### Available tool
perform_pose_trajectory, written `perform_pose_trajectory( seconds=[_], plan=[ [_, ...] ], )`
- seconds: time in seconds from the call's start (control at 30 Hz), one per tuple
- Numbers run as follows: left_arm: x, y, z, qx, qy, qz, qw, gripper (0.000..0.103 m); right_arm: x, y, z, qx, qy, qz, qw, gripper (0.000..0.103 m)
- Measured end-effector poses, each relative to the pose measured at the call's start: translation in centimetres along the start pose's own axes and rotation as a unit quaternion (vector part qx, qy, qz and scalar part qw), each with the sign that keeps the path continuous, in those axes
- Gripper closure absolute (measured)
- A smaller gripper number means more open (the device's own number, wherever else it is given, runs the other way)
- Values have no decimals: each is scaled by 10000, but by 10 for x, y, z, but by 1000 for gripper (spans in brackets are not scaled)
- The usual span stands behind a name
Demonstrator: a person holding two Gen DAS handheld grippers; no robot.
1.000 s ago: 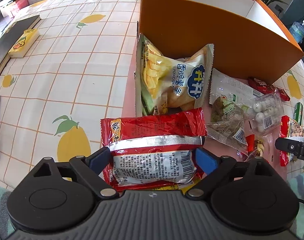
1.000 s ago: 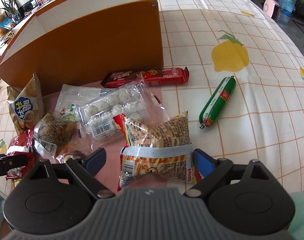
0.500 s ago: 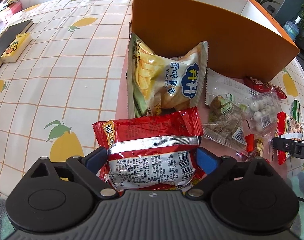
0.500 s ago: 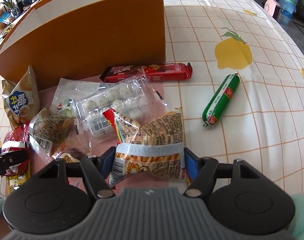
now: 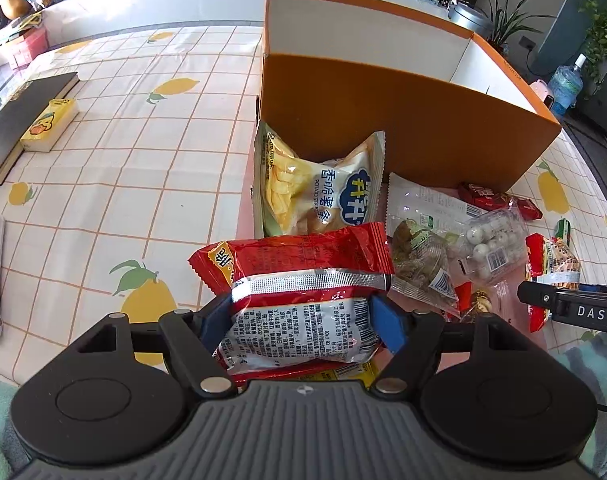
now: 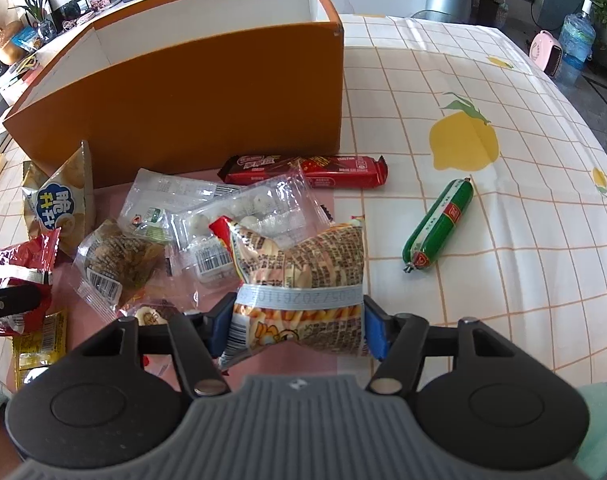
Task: Organize snacks
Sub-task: 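Lift both bags and carry them over the orange box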
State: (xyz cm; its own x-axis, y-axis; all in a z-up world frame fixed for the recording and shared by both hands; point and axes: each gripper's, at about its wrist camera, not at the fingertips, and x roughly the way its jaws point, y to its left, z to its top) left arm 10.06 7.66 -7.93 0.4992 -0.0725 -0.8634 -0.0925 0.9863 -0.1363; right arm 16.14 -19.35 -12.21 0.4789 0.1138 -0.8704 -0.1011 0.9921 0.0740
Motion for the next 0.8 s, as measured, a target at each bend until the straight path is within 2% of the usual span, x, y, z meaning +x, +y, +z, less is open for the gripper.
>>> perform_pose_trajectory(
  seconds=[0.5,0.8],
  plan=[
    [-57,-17,4,179,-706,-90,9973,19,-30,8,-9,-169,-526,135,9984,42],
    [-80,-36,25,466,-1067,-176,9930,19,-67,17,0,-473,-891,248,9946,43]
  ],
)
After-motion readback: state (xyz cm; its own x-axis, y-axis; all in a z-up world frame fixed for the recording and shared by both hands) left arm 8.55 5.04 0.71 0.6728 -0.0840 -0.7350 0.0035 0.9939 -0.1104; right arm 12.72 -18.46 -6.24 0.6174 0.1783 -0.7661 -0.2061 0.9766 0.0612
